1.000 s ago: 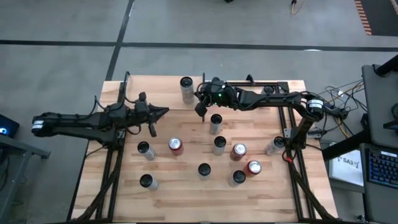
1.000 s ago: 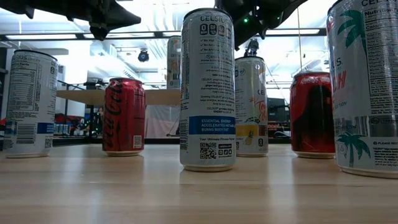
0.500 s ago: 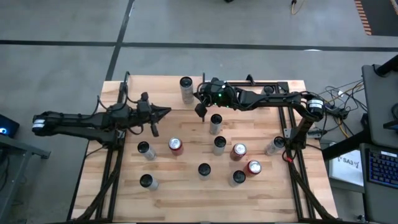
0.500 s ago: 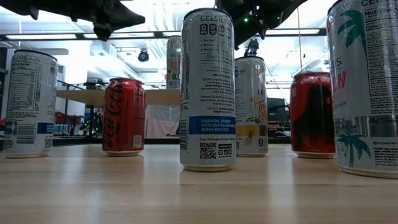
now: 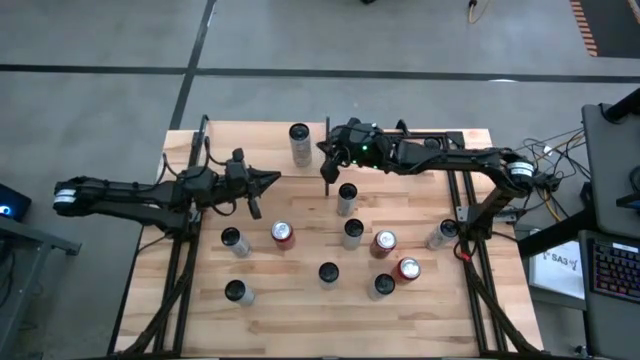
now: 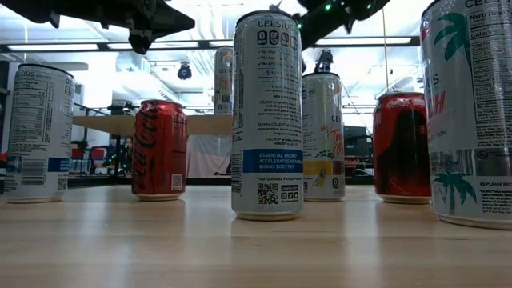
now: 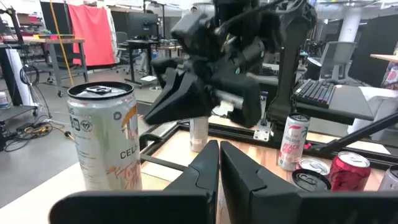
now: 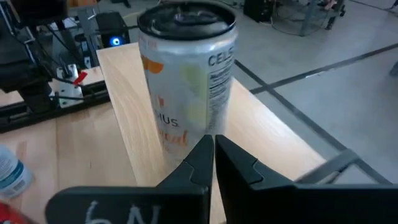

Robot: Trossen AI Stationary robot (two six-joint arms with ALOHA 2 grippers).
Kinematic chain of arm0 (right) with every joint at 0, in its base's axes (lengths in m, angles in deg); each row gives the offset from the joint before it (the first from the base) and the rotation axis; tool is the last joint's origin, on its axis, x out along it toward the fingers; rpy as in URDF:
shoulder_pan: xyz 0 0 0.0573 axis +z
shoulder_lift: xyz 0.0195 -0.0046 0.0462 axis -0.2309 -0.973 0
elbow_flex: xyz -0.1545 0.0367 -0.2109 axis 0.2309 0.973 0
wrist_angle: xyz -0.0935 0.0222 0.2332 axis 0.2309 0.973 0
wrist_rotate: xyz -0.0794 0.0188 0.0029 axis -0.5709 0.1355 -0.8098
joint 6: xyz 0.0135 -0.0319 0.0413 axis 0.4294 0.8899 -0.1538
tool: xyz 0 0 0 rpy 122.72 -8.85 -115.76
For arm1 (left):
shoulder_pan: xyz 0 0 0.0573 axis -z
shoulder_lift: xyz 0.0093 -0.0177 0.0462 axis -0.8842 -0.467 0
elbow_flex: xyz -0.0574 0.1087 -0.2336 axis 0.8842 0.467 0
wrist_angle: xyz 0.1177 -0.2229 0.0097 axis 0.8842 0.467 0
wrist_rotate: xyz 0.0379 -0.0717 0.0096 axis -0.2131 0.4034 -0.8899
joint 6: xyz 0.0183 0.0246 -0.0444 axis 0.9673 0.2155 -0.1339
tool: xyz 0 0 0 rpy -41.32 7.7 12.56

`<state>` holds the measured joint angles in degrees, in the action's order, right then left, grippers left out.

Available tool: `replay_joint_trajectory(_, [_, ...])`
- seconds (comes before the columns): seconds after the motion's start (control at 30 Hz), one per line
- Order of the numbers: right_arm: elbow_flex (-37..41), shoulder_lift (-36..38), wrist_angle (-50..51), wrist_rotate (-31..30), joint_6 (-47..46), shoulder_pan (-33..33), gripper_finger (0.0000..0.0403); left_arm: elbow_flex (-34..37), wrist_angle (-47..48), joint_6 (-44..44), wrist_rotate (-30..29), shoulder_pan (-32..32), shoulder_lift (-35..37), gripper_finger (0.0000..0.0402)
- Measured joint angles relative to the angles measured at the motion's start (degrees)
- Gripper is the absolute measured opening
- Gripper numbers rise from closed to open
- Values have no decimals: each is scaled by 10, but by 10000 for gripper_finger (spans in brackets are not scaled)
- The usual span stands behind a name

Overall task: Place canned beverage on shelf
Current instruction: Put the top right white yellow soda can on the shelf

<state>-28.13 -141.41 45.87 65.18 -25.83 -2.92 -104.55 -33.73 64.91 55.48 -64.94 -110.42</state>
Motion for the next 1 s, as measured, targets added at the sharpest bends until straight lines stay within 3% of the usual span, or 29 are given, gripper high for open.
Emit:
replay_joint_trajectory(0.13, [0, 31, 33, 0, -1, 1, 9, 0, -20, 9, 0, -1, -13, 28])
replay_joint_trajectory(0.3, [0, 55, 64, 0, -3, 6, 9, -5, -35, 9, -16, -7, -39, 90])
replay_joint_trajectory(0.67, [0, 63, 87, 1, 0, 18, 9, -50, -37, 22, -218, -20, -118, 283])
replay_joint_trajectory(0.83, [0, 62, 89, 1, 6, 17, 9, -70, -35, 33, -191, -42, -146, 338])
replay_joint_trajectory(1.0, [0, 62, 89, 1, 12, 17, 9, -79, -35, 31, -157, -71, -171, 350])
